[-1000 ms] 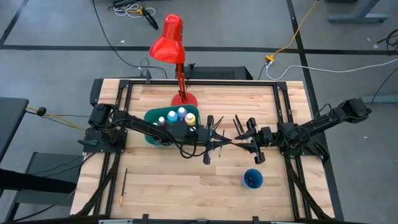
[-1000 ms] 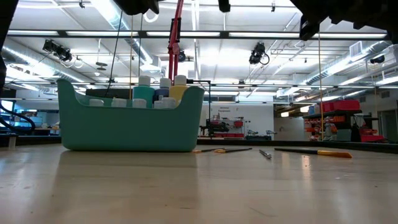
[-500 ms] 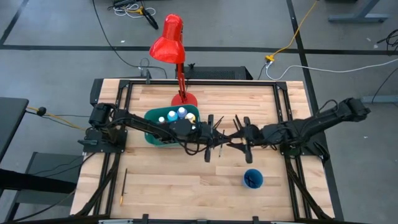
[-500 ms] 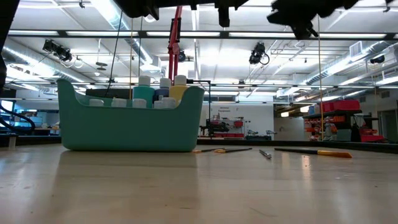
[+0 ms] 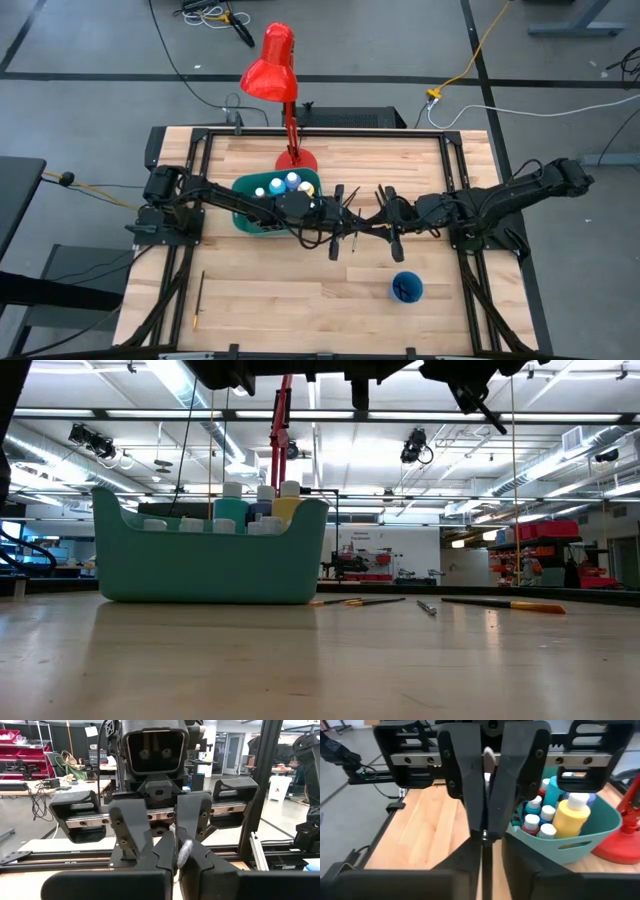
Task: Pick & Place Paint Supplies
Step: Put the silver paint brush into the blue cup
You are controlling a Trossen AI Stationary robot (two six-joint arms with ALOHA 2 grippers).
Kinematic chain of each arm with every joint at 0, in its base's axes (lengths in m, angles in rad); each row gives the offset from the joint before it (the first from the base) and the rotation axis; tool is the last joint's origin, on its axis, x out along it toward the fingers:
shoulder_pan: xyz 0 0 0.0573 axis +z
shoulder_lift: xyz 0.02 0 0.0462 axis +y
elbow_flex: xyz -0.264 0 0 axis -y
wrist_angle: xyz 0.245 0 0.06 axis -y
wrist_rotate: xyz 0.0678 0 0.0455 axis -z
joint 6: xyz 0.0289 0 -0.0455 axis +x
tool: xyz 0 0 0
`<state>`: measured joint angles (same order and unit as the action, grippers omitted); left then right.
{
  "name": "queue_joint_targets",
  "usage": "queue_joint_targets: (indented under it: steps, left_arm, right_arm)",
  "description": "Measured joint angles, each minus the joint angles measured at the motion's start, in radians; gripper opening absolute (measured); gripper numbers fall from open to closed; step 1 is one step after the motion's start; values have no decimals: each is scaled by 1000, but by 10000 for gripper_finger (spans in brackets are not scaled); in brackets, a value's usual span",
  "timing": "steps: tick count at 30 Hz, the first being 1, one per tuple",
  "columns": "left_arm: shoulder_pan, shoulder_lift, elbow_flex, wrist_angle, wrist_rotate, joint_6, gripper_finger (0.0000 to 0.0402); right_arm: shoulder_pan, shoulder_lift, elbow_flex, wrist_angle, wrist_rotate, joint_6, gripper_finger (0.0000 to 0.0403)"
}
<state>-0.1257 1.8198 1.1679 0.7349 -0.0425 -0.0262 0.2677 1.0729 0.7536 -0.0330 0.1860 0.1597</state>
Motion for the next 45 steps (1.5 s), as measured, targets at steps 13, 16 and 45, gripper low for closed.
queue_joint_targets:
  steps: [13,16,45]
  left_arm:
    - [0,0,0,-8,1,-4,40]
    - [-1,0,0,-8,3,-4,52]
    - [-11,0,-1,-124,2,-23,133]
  right_arm:
    - [-9,0,1,-31,-14,16,32]
    - [-5,-4,1,-44,-21,32,22]
    - [428,-233,-224,358,137,-59,24]
